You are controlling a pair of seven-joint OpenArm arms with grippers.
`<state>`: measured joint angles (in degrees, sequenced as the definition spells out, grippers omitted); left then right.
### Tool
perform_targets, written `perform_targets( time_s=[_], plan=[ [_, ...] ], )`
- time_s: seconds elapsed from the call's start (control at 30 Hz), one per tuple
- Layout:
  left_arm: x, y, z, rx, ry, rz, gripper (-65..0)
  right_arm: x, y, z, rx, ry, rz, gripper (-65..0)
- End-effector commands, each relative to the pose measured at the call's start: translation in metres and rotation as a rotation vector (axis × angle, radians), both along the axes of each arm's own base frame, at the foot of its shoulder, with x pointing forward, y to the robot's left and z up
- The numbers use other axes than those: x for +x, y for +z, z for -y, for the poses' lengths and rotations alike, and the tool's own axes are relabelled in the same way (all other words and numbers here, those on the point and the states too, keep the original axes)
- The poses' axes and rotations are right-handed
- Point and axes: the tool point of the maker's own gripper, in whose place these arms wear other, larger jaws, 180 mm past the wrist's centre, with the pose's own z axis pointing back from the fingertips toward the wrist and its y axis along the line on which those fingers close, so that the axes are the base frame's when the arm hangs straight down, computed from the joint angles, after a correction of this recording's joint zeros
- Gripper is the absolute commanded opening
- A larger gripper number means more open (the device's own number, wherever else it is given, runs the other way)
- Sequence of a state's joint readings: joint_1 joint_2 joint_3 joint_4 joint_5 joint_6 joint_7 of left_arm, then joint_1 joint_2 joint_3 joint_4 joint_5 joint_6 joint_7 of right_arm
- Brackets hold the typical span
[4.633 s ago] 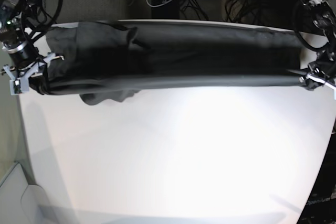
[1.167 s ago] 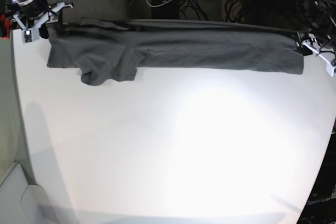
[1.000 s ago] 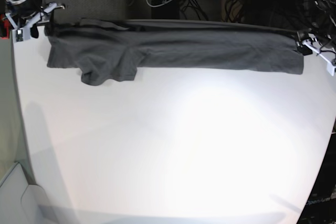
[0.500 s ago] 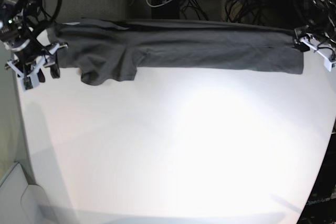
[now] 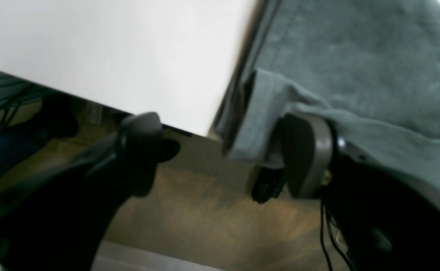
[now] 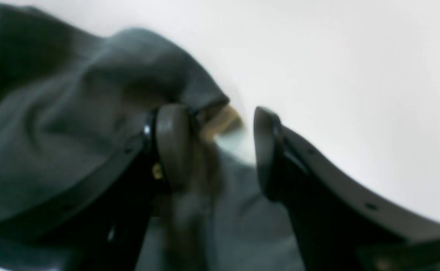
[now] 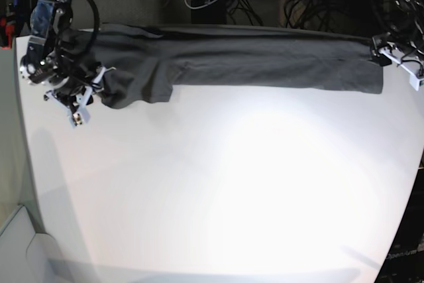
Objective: Layout the t-shirt on the table in an organized manner, then fold the t-shirt properly
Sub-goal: 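Push the hanging sleeve flap onto the folded strip with the right gripper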
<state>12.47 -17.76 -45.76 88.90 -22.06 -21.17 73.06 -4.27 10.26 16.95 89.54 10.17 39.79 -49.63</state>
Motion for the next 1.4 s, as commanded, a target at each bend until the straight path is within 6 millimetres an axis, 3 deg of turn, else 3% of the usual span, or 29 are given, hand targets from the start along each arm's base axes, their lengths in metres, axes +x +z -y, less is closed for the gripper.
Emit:
perform_targets(
  time_s=[0.0,0.27,0.67,0.73,0.87,0.9,1.13,1.37],
  plan=[
    [0.007,0.010,-0.008,0.027,-0.004,0.028,-16.4,0.010,0.010,-0.004,0.002,0.012,0.043,-35.8],
    [0.007,0.010,-0.007,0.024,-0.003,0.028,-16.4,0.021,0.017,-0.008,0.007,0.020,0.066,-35.8],
    [0.007,0.010,-0.007,0.024,-0.003,0.028,-16.4,0.024,0.004,-0.016,0.031,0.032,0.032,-37.0],
    [0.007,0.010,-0.007,0.024,-0.003,0.028,-16.4,0.025,0.005,-0.016,0.031,0.032,0.033,-42.0],
    [0.010,0.011,-0.007,0.023,-0.003,0.035,-16.4,0.033,0.012,-0.016,0.035,0.033,0.066,-63.5],
    [0.012,0.012,-0.007,0.024,-0.005,0.040,-16.4,0.034,0.014,-0.017,0.035,0.034,0.074,-65.0],
    [0.013,0.011,-0.006,0.022,-0.004,0.040,-16.4,0.038,0.051,-0.019,-0.011,0.060,0.181,-65.0],
    [0.016,0.013,-0.006,0.019,-0.004,0.050,-16.4,0.004,0.069,-0.034,-0.041,0.091,0.220,-65.0]
  ],
)
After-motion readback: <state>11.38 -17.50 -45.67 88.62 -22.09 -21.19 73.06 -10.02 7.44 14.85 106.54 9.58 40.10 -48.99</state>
